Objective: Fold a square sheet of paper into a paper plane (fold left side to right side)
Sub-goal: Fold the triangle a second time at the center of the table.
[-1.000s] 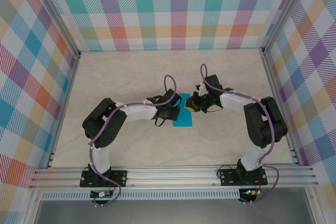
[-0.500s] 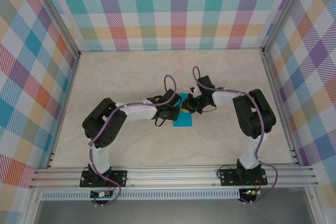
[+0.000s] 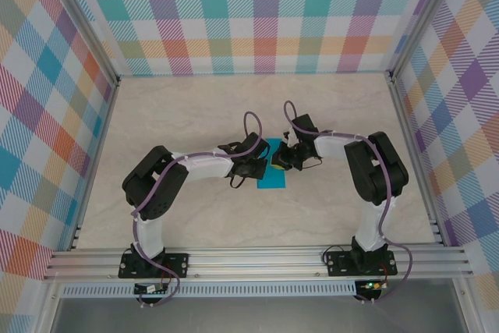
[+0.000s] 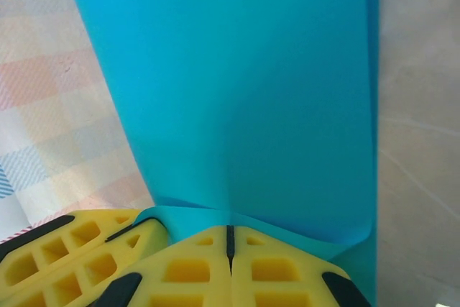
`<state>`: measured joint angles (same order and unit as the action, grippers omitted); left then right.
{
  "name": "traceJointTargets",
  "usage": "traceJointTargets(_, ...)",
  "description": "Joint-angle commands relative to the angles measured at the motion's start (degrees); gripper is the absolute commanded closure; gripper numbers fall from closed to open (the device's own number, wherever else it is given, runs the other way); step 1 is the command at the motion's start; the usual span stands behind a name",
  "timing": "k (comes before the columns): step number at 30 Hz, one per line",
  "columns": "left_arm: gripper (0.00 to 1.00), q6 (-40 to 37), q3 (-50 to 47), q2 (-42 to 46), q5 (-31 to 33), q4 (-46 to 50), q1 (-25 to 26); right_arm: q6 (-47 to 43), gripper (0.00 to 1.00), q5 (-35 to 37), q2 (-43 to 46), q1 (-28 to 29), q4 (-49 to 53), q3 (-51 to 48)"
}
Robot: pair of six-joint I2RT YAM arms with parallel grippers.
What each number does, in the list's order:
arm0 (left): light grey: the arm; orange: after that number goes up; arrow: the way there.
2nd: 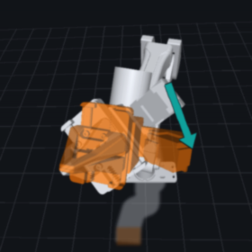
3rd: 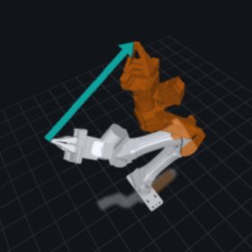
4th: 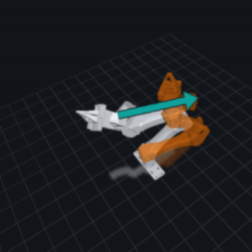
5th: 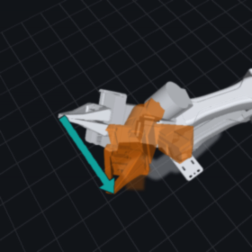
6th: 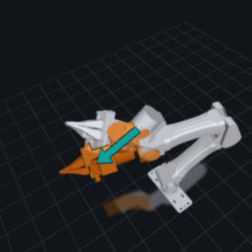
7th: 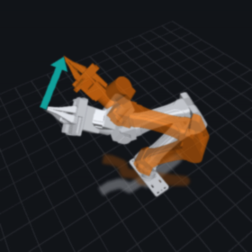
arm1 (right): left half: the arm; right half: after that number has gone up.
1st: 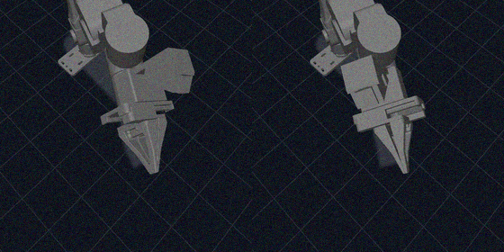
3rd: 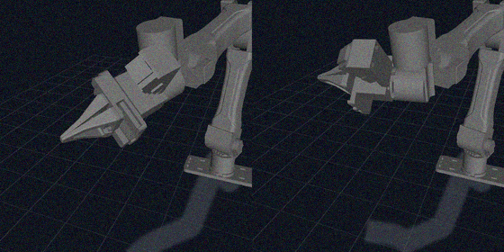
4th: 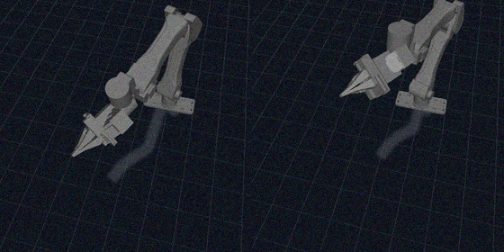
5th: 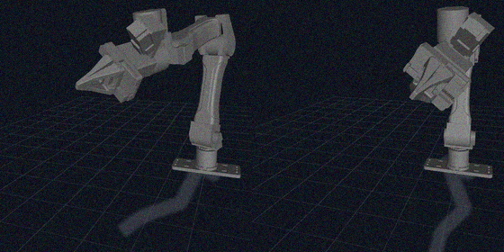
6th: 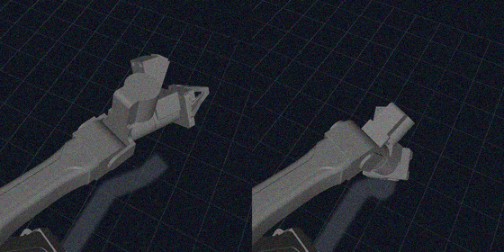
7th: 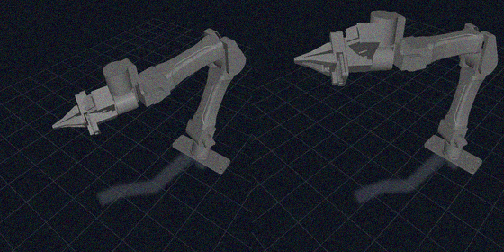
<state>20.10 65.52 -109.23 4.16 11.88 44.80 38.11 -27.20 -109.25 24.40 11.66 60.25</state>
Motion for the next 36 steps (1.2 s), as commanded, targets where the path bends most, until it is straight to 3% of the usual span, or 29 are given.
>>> traceJointTargets(1,1.00,-0.7,0.4,-1.0,1.5,1.7,-0.4,-2.4,0.95,2.7,-1.2,0.2,2.7,0.8)
traceJointTargets(11,1.00,-0.8,0.9,0.8,0.3,2.2,-0.5,-3.6,0.95,5.1,-1.1,0.2,3.5,-2.2)
traceJointTargets(18,0.73,-0.9,1.5,7.9,-1.8,3.5,-0.4,-3.3,0.95,5.0,-1.3,0.2,2.7,-3.9)
traceJointTargets(21,0.69,-1.3,1.1,11.3,-2.2,6.0,-0.5,-3.2,0.95,4.7,-1.3,0.2,2.4,-3.8)
traceJointTargets(24,0.68,-1.2,-0.5,13.9,-6.5,5.0,-0.4,-3.1,0.95,4.6,-1.3,0.2,2.5,-3.7)
traceJointTargets(29,0.69,0.9,-2.0,12.1,-18.9,-0.8,-0.1,-3.0,0.95,4.6,-1.1,0.2,2.6,-3.6)
traceJointTargets(36,0.70,1.4,-0.7,5.4,-22.3,-2.6,-0.1,-3.0,0.95,4.5,-1.0,0.2,3.0,-3.4)
